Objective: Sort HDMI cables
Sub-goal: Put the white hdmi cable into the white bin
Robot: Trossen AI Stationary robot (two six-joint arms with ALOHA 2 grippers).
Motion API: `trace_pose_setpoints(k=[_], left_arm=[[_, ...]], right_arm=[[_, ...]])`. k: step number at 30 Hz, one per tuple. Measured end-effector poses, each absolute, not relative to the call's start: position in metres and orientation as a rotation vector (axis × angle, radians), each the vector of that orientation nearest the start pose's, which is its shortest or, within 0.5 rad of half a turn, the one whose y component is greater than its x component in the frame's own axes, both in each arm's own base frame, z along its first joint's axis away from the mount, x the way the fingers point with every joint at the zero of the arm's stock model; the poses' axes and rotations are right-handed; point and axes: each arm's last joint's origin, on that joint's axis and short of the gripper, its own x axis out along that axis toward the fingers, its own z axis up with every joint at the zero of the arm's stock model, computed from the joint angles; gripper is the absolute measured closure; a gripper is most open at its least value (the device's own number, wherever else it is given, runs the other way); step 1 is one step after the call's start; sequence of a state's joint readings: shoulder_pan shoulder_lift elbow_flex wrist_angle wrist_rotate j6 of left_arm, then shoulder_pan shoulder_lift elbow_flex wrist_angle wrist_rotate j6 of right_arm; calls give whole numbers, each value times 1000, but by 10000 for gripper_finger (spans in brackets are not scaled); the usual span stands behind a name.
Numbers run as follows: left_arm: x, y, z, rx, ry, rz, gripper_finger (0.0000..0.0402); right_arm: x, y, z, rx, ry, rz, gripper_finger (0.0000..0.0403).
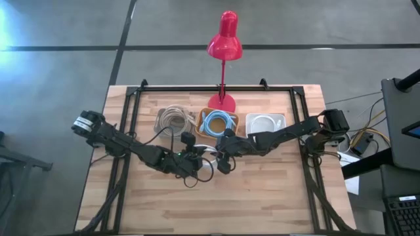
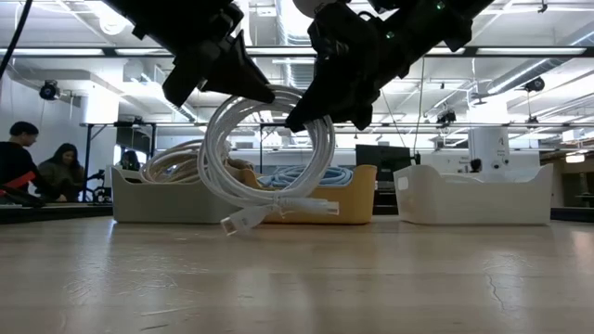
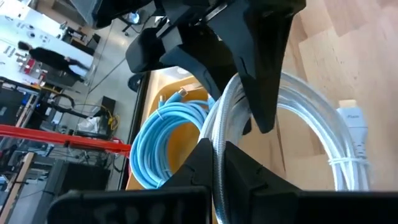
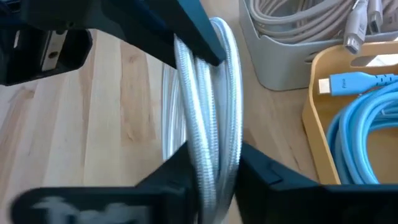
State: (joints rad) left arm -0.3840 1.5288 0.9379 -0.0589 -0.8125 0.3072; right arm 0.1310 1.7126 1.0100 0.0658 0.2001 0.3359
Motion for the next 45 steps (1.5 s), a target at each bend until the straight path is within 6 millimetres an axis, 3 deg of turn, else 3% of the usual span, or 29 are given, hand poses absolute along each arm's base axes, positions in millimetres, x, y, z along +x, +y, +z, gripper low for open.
trace_pose_setpoints(k=[4, 11, 21, 24, 31, 38, 45], left_arm=[[301, -99, 228, 641, 600, 330, 385], [301, -99, 227, 635, 600, 318, 375], [301, -100, 227, 566, 590, 317, 279], [300, -99, 227, 537, 588, 333, 257], [298, -94, 229, 562, 567, 555, 242], [297, -91, 229, 582, 566, 620, 243], [299, -84, 229, 577, 574, 641, 243]], right_arm=[[358, 41, 195, 220, 612, -173, 376], [357, 43, 195, 220, 615, -170, 373], [356, 44, 194, 266, 627, -190, 372], [348, 43, 198, 255, 680, -200, 372], [306, 36, 238, 273, 765, -268, 372], [233, 20, 280, 211, 834, -524, 372], [180, 11, 293, 238, 774, -593, 371]])
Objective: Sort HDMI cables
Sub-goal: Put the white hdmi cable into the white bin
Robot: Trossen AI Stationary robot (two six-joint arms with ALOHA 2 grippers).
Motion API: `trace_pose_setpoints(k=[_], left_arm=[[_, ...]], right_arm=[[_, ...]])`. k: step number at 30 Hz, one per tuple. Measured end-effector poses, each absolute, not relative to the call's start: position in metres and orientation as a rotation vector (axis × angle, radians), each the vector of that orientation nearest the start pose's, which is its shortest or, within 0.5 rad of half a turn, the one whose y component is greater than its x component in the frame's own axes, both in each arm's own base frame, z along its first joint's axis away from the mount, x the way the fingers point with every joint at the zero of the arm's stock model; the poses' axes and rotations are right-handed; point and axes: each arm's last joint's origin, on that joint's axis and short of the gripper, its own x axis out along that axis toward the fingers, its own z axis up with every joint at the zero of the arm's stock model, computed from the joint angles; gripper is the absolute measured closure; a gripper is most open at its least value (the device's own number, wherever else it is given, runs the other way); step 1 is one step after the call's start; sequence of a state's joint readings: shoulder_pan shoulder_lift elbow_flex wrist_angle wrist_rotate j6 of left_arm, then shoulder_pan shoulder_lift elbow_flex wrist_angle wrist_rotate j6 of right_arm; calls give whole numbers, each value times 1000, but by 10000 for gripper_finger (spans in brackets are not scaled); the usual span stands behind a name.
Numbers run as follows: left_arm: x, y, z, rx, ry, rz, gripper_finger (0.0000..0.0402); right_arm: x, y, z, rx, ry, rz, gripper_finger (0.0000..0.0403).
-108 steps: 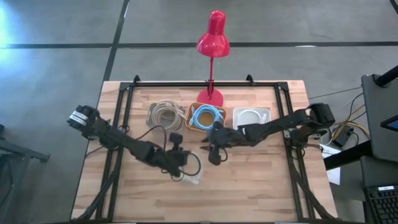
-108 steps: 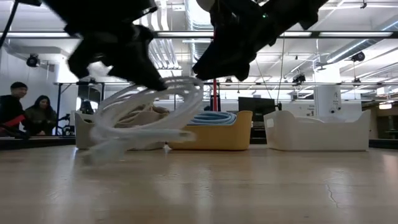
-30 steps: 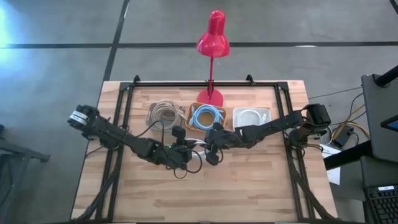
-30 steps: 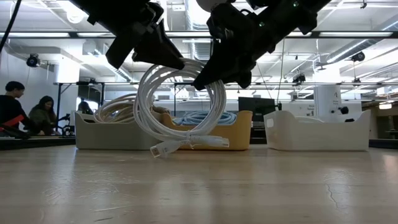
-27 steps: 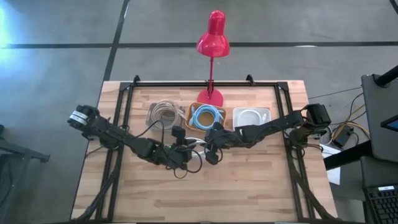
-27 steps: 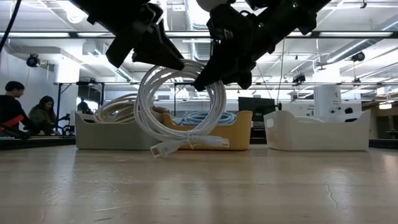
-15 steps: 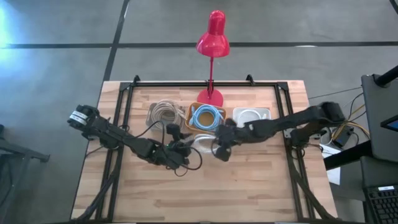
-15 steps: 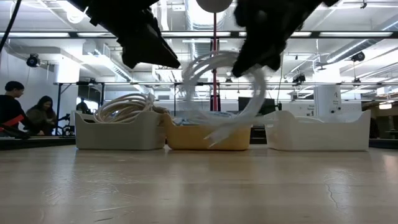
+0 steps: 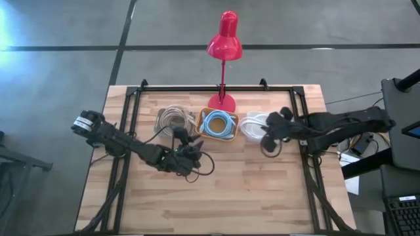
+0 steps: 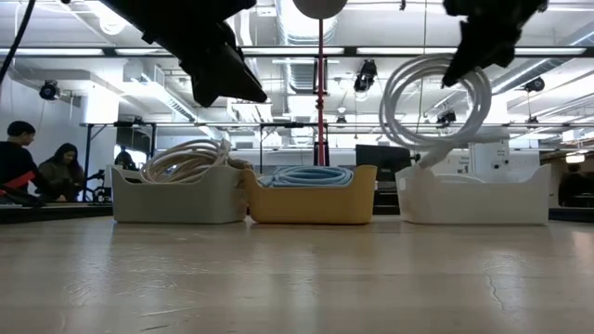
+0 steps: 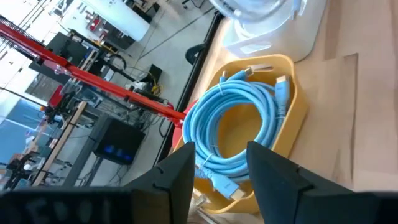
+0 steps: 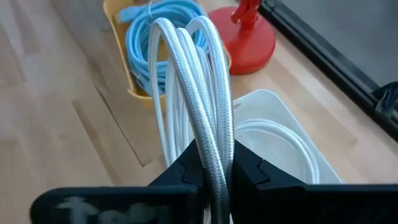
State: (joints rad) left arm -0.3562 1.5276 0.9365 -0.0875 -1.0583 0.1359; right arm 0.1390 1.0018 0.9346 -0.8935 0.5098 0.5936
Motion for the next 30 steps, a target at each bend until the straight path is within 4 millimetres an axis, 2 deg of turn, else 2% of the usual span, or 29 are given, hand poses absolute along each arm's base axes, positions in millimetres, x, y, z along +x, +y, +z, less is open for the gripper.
trace_pose_setpoints(k=[3, 6, 11, 20, 24, 30], left_arm=[[300, -80, 229, 575, 581, 654, 243], [301, -76, 229, 571, 585, 664, 243], [303, -72, 228, 549, 597, 628, 243], [304, -67, 227, 539, 605, 623, 244], [304, -67, 227, 539, 605, 623, 244], [304, -67, 227, 535, 603, 624, 245]], right_arm=[[162, 8, 292, 244, 726, -599, 371], [146, 3, 284, 245, 669, -674, 371], [127, -1, 256, 261, 624, -764, 371], [122, -2, 200, 275, 594, -767, 371], [120, -4, 190, 260, 570, -839, 371], [120, -4, 191, 258, 558, -853, 346]])
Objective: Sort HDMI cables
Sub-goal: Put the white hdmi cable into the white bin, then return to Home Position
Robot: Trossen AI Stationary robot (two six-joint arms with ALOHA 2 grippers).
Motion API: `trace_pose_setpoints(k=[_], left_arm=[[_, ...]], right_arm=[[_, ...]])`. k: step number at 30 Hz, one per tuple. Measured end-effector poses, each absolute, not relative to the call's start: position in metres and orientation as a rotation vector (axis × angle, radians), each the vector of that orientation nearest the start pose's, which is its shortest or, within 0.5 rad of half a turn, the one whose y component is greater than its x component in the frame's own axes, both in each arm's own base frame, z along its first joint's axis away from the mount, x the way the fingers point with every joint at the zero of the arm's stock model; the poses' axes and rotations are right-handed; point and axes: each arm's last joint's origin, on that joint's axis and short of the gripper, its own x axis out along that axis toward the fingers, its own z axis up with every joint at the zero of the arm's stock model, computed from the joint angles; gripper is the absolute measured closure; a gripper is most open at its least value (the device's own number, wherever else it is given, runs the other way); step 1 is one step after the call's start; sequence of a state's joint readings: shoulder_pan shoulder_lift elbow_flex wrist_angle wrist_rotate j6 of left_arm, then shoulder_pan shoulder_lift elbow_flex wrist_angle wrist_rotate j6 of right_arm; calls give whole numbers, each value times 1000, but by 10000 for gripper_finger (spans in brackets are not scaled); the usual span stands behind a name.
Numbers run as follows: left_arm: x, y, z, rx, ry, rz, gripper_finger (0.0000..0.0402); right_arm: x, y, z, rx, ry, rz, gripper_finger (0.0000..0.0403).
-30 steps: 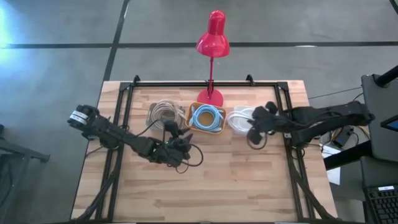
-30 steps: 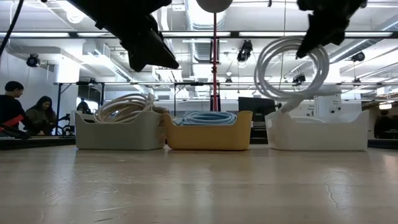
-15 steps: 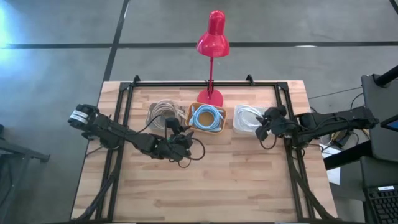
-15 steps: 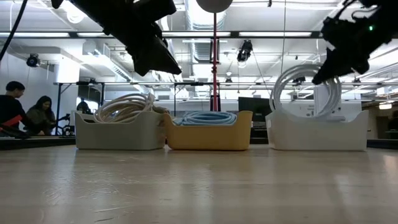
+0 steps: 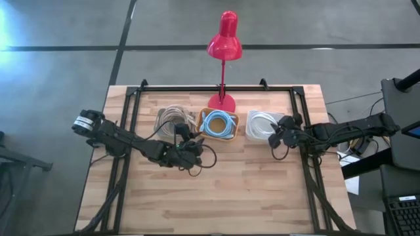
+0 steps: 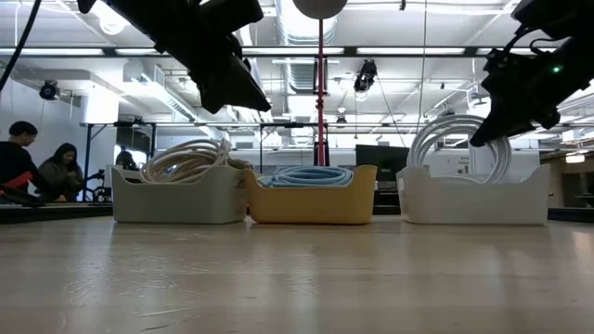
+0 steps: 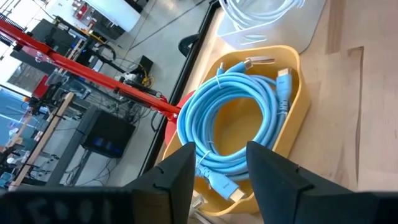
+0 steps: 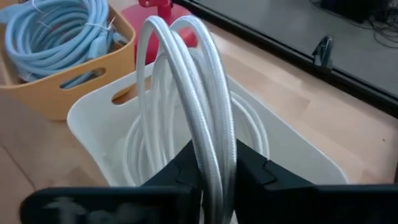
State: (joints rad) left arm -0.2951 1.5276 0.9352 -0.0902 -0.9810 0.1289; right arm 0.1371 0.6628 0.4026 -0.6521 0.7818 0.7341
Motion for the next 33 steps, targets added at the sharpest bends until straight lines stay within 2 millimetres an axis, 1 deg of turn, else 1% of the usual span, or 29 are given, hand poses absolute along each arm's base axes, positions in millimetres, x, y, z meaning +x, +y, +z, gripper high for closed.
trace_pose_setpoints(k=[6, 10, 16, 18, 21, 24, 28, 30, 33], left_arm=[[304, -67, 227, 534, 603, 625, 245], [304, -68, 227, 525, 606, 598, 245], [307, -72, 223, 436, 633, 350, 245], [308, -73, 223, 424, 636, 313, 245], [307, -73, 225, 412, 628, 309, 245], [303, -72, 235, 375, 595, 318, 245], [287, -67, 259, 314, 539, 331, 250], [276, -64, 272, 289, 519, 336, 263], [255, -58, 292, 246, 488, 345, 297]], right_arm=[[120, -4, 191, 260, 572, -837, 293], [119, -4, 194, 221, 595, -830, 262], [117, -4, 222, 219, 604, -836, 230], [117, -4, 234, 223, 585, -828, 223], [118, -4, 254, 234, 544, -811, 217], [120, -4, 270, 242, 511, -798, 218], [131, -2, 283, 217, 513, -780, 228], [139, -1, 287, 190, 522, -768, 237], [155, 2, 292, 141, 534, -748, 260]])
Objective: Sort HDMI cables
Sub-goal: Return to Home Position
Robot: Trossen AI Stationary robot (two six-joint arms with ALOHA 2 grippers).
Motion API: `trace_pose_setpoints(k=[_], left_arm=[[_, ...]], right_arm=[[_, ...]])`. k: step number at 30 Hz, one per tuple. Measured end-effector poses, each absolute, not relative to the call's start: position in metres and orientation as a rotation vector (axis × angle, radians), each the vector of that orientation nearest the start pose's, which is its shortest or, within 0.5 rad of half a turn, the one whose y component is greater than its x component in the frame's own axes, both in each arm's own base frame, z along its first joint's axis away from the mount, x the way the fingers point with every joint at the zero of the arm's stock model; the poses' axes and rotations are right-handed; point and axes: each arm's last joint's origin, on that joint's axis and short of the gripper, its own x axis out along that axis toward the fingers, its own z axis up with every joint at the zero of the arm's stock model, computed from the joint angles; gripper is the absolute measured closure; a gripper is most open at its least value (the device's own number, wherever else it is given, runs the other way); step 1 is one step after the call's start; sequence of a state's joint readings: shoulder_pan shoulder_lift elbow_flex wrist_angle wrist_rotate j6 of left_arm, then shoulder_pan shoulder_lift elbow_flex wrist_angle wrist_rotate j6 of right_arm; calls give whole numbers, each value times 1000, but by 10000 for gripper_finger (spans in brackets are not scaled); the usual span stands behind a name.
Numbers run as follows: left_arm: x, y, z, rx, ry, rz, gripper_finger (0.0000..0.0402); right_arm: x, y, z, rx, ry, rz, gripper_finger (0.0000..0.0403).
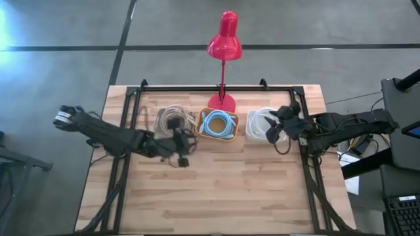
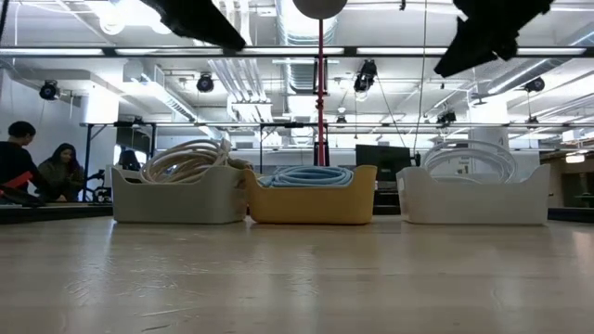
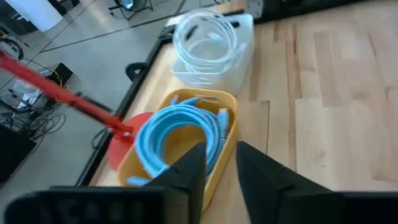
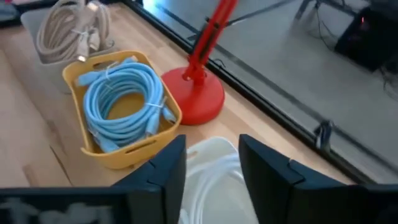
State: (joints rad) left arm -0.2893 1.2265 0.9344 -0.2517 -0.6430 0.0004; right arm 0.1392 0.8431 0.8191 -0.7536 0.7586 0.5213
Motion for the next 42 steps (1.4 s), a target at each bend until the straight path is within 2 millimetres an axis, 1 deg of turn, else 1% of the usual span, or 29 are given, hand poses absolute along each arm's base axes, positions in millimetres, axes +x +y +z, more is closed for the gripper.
trace_pose_setpoints(k=[2, 5, 7, 8, 11, 13, 15, 17, 20, 23, 25, 28, 33, 38, 42], left_arm=[[240, -53, 303, 222, 472, 351, 325], [218, -47, 317, 181, 450, 360, 367], [203, -42, 324, 154, 446, 366, 391], [196, -40, 325, 139, 438, 373, 396], [177, -34, 324, 109, 399, 390, 394], [167, -31, 318, 95, 372, 389, 393], [158, -29, 309, 75, 339, 389, 396], [151, -27, 299, 49, 292, 379, 400], [140, -24, 286, 10, 226, 344, 399], [128, -22, 273, -20, 181, 298, 400], [121, -20, 266, -40, 149, 262, 401], [112, -19, 249, -26, 127, 225, 401], [104, -16, 226, -57, 44, 220, 401], [97, -15, 211, -53, -48, 194, 401], [92, -15, 206, -8, -97, 141, 401]], right_arm=[[166, 3, 294, 88, 562, -732, 281], [183, 6, 300, 51, 591, -702, 317], [193, 10, 305, 67, 630, -605, 342], [198, 12, 307, 78, 655, -539, 354], [209, 21, 307, 48, 728, -349, 384], [213, 24, 304, -3, 756, -267, 392], [214, 27, 300, -15, 750, -205, 394], [212, 28, 293, -10, 720, -126, 394], [205, 32, 284, -10, 627, 53, 394], [193, 34, 279, -9, 482, 206, 394], [183, 32, 276, -6, 393, 218, 394], [167, 29, 267, -1, 303, 214, 394], [144, 26, 248, 14, 158, 216, 394], [128, 23, 229, 22, 26, 218, 394], [119, 21, 212, 24, -29, 219, 394]])
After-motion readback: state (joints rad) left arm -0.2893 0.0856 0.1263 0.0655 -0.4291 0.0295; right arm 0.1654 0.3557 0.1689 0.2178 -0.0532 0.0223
